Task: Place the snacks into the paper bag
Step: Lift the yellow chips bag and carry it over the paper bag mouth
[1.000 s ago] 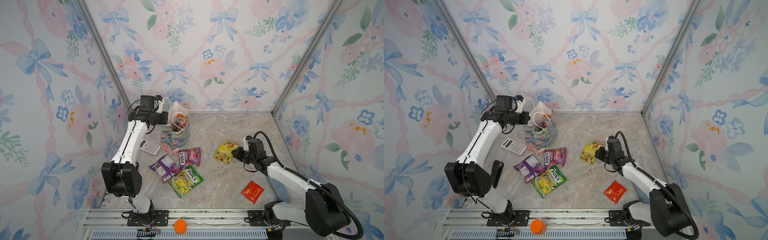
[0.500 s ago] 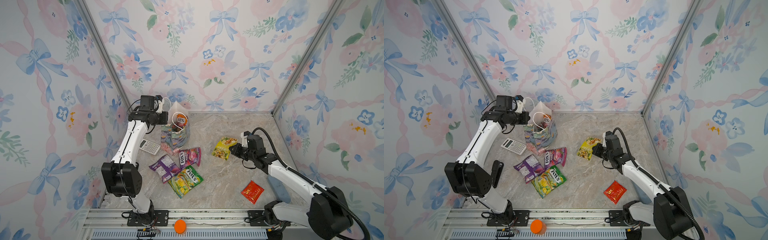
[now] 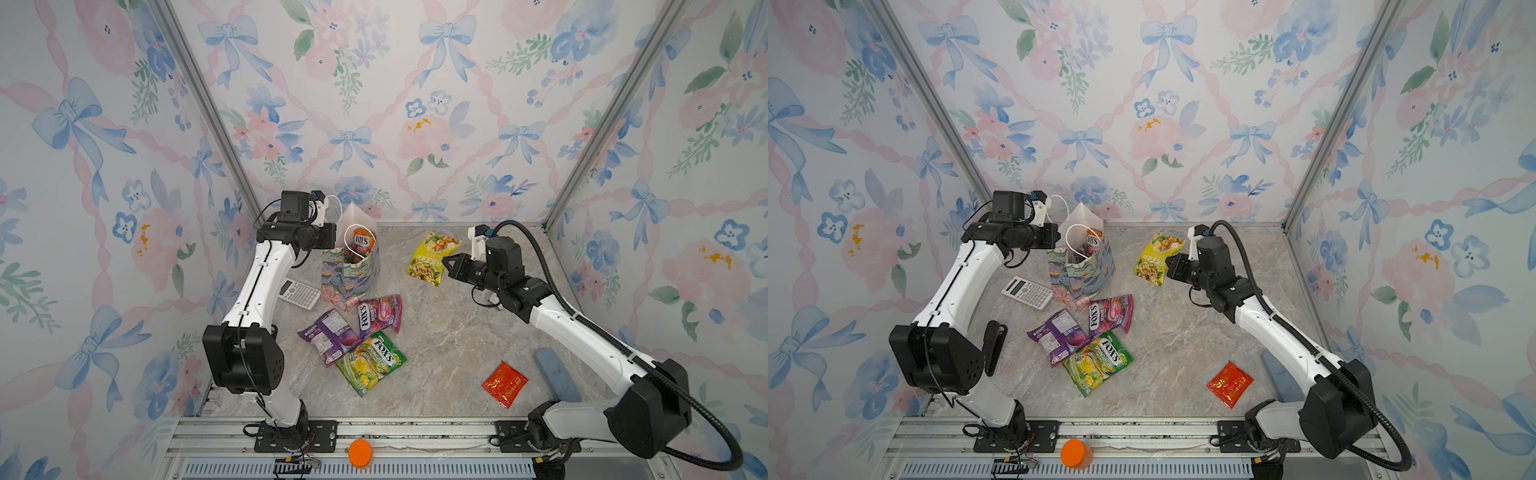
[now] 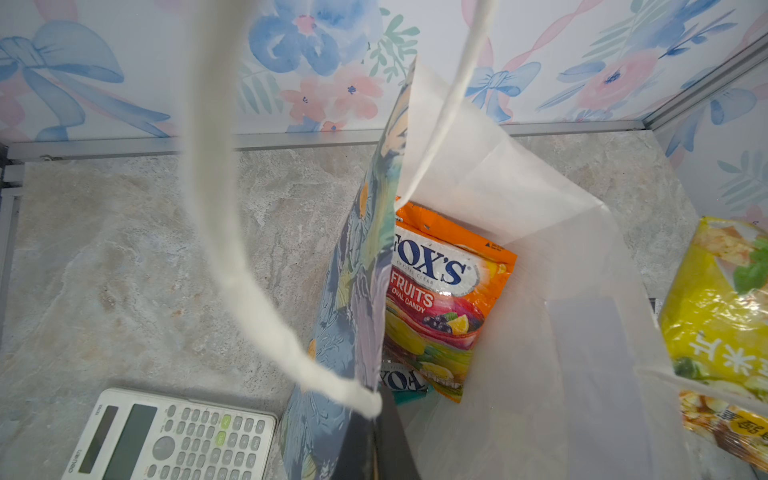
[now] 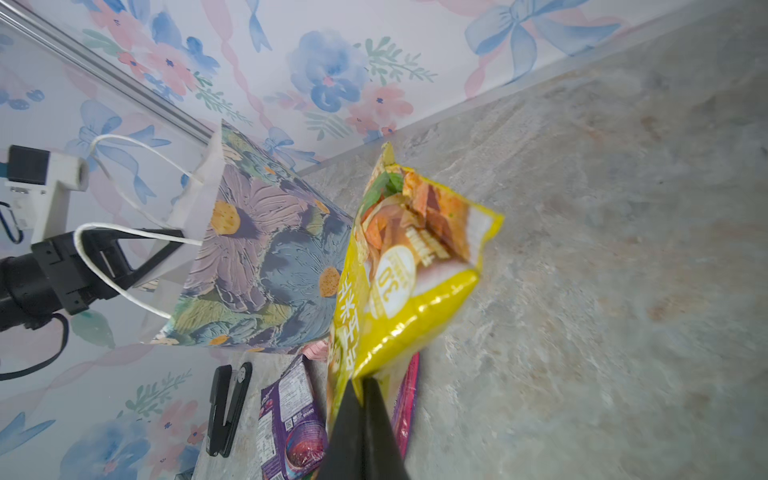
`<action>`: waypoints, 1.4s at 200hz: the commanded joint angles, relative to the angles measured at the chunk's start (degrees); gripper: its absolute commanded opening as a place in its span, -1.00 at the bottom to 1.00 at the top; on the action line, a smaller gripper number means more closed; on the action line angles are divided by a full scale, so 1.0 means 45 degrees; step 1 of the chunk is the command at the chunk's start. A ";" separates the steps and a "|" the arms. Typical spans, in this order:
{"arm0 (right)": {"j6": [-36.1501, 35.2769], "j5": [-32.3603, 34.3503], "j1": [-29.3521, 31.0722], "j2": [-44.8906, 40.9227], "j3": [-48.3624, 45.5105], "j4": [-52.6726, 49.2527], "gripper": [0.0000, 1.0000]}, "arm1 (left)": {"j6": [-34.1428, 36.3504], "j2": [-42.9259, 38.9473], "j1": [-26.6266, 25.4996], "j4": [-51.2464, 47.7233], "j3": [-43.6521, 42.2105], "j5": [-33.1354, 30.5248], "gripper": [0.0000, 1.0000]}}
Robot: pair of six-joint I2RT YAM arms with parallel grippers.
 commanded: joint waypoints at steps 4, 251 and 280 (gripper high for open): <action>-0.0573 0.0157 0.0349 0.0731 0.1590 -0.0051 -1.00 | -0.0122 -0.0041 0.0052 -0.0186 -0.0181 0.0310 -1.00; -0.3359 0.0603 0.2166 0.7827 1.3165 -0.2545 -1.00 | -0.0023 -0.0326 0.0033 -0.0191 -0.0190 0.0669 -1.00; -0.3632 0.0692 0.2549 0.8641 1.4235 -0.3152 -1.00 | -0.0006 -0.0362 0.0032 -0.0174 -0.0187 0.0669 -1.00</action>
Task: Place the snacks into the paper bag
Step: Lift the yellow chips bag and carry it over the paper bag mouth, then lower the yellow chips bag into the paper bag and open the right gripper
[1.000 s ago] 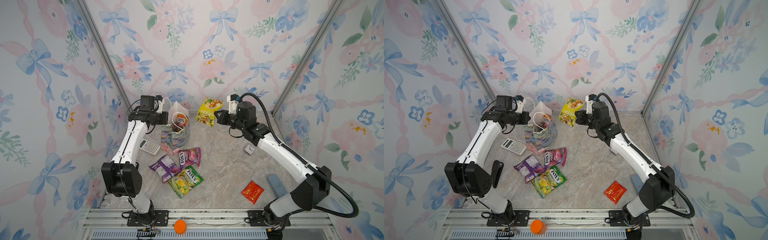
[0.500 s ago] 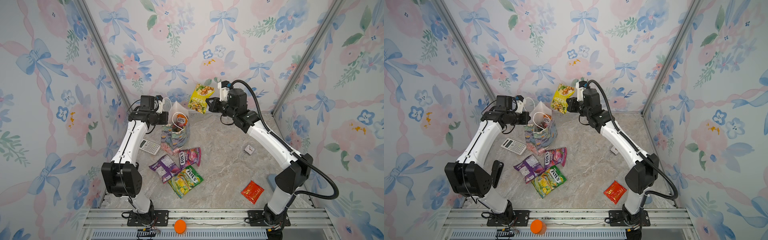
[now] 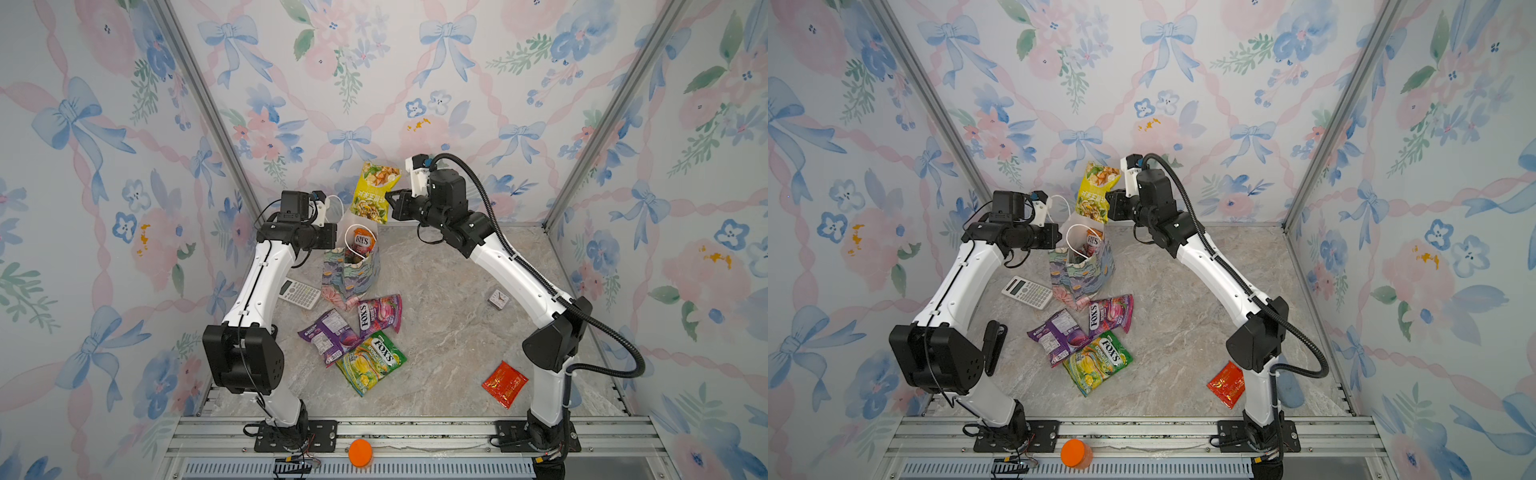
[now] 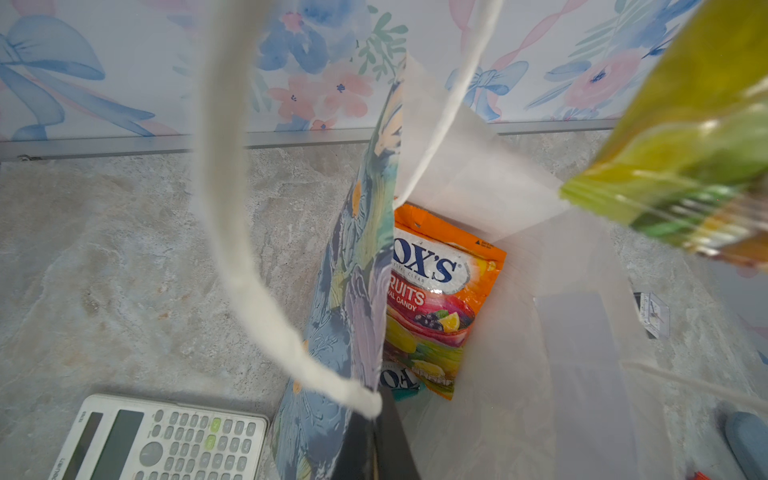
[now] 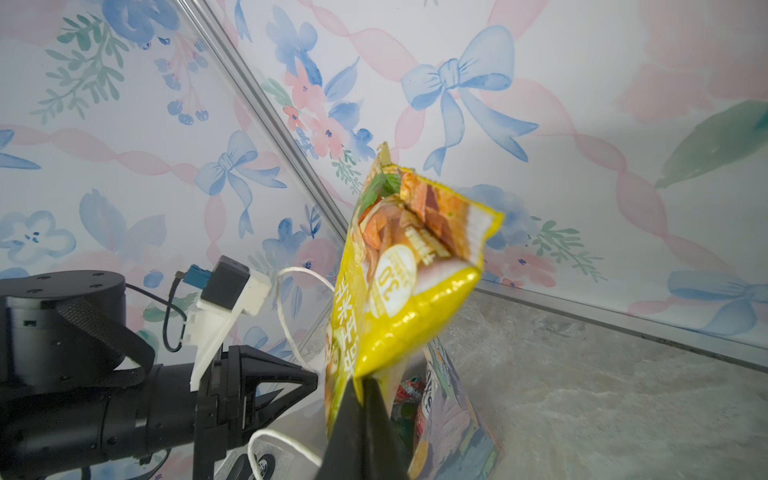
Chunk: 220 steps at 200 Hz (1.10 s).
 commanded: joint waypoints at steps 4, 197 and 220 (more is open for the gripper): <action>-0.0493 0.0203 0.0431 0.0723 0.1093 -0.0860 -1.00 | -0.0019 -0.0353 0.0032 -0.0180 -0.0143 0.0292 -1.00; -0.1531 0.0995 0.0839 0.0921 0.0706 -0.0853 -1.00 | -0.0009 -0.0315 0.0062 -0.0188 -0.0164 0.0134 -1.00; -0.1522 0.0960 0.0858 0.1605 0.1638 -0.0983 -1.00 | -0.0017 -0.0328 0.0057 -0.0189 -0.0173 0.0134 -1.00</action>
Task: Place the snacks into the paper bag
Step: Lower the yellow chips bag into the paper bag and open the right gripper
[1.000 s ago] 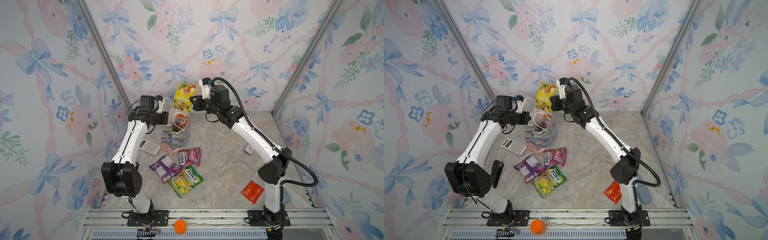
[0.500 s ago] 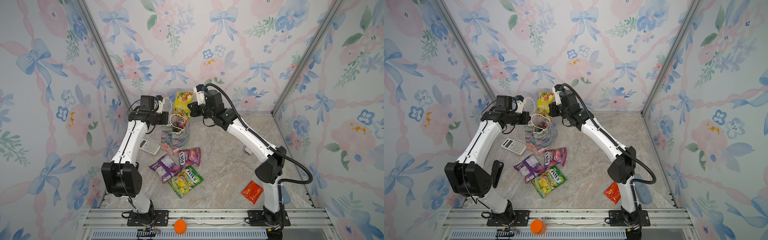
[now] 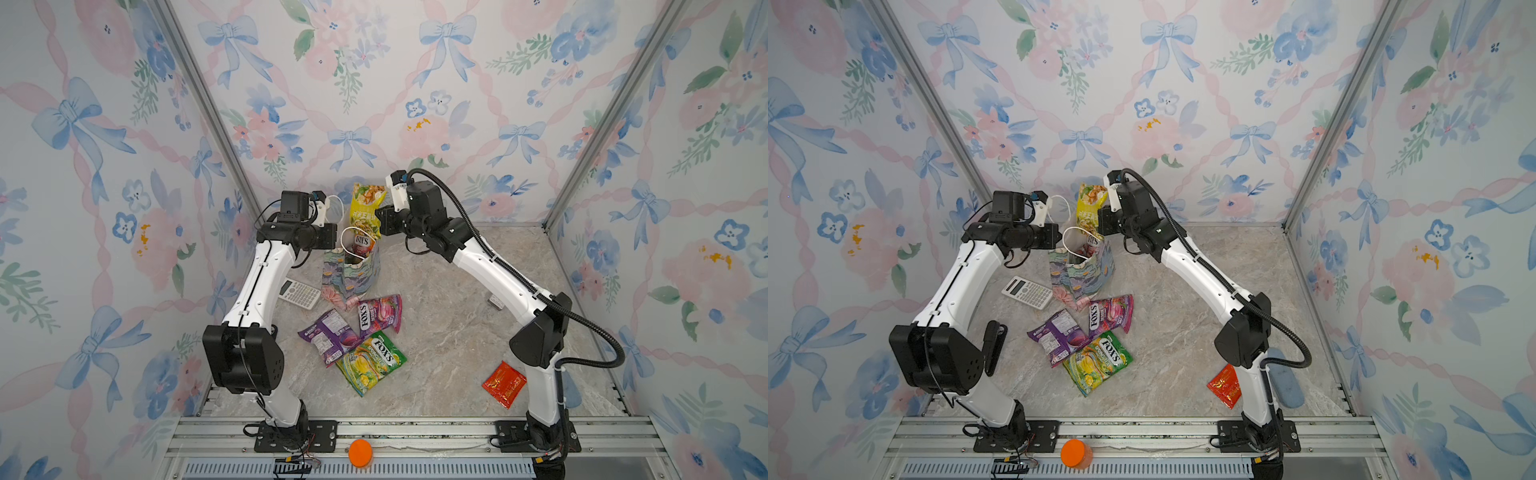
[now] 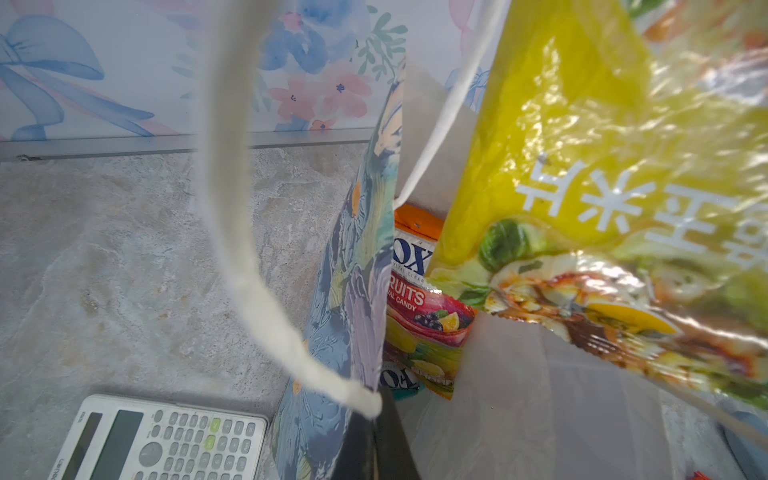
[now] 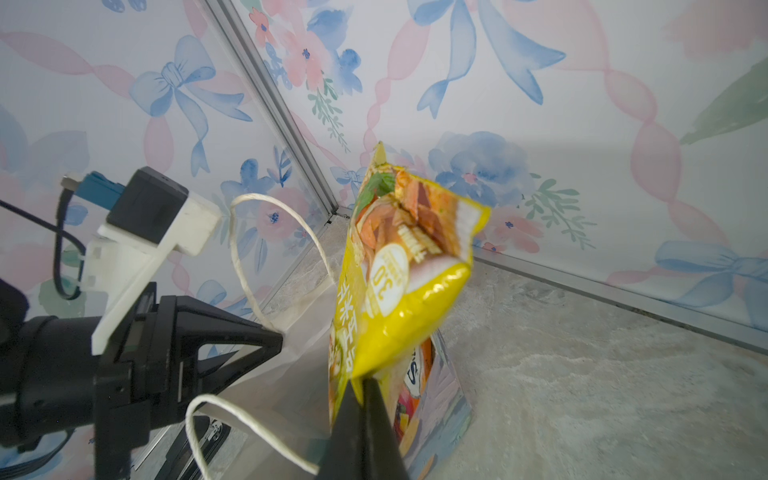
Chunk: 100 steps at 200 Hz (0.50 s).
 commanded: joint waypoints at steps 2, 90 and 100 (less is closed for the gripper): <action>-0.0206 -0.0038 0.0178 0.0688 0.1176 0.0081 -1.00 | -0.0012 -0.0335 0.0053 -0.0181 -0.0173 0.0139 -1.00; 0.0338 -0.0204 0.0476 0.1291 0.1636 0.0386 -1.00 | 0.0033 -0.0350 0.0074 -0.0180 -0.0176 -0.0007 -1.00; 0.0462 -0.0258 0.0477 0.0947 0.1077 0.0639 -1.00 | 0.0019 -0.0345 0.0076 -0.0192 -0.0189 -0.0007 -1.00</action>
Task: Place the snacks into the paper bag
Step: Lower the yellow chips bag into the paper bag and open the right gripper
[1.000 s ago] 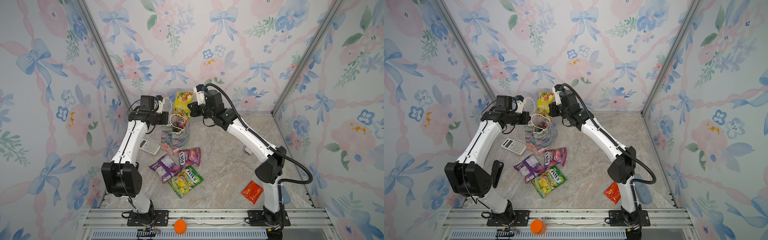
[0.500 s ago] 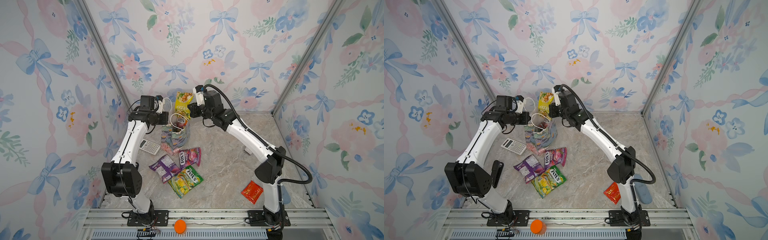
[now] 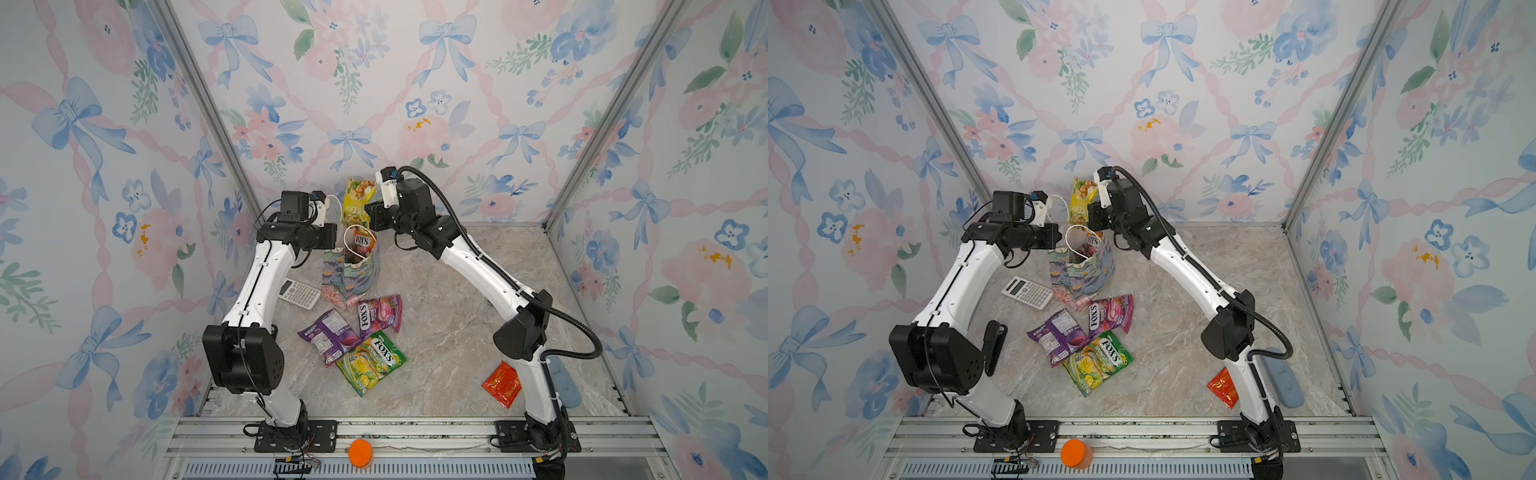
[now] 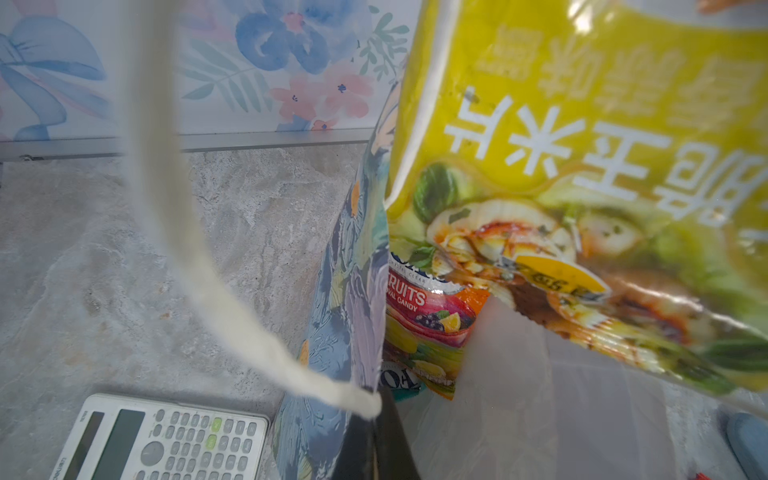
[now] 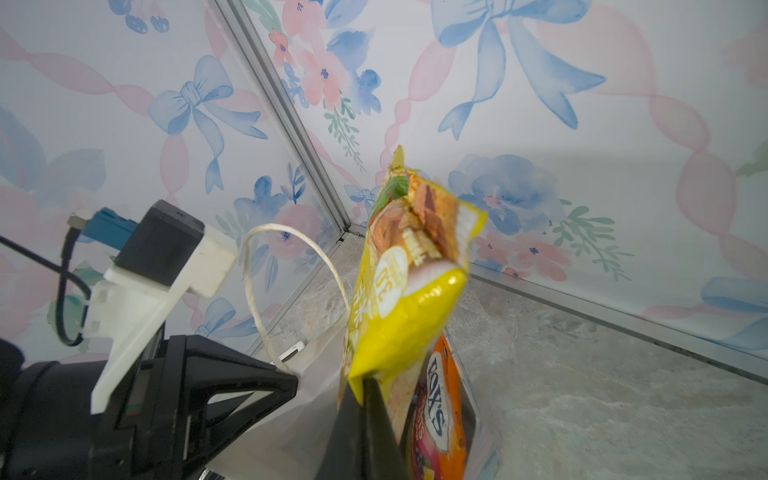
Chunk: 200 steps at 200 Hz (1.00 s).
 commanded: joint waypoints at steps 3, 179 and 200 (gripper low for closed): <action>0.0373 -0.0271 0.0219 -0.0660 -0.0945 0.0630 -1.00 | 0.0021 -0.0349 0.0067 -0.0189 -0.0175 0.0042 -1.00; 0.1516 -0.1197 0.0440 -0.3348 -0.5799 0.2331 -1.00 | -0.0024 -0.0334 0.0129 -0.0190 -0.0183 -0.0218 -1.00; 0.1591 -0.1251 0.0550 -0.3092 -0.5523 0.2316 -1.00 | -0.0036 -0.0345 0.0142 -0.0189 -0.0154 -0.0219 -1.00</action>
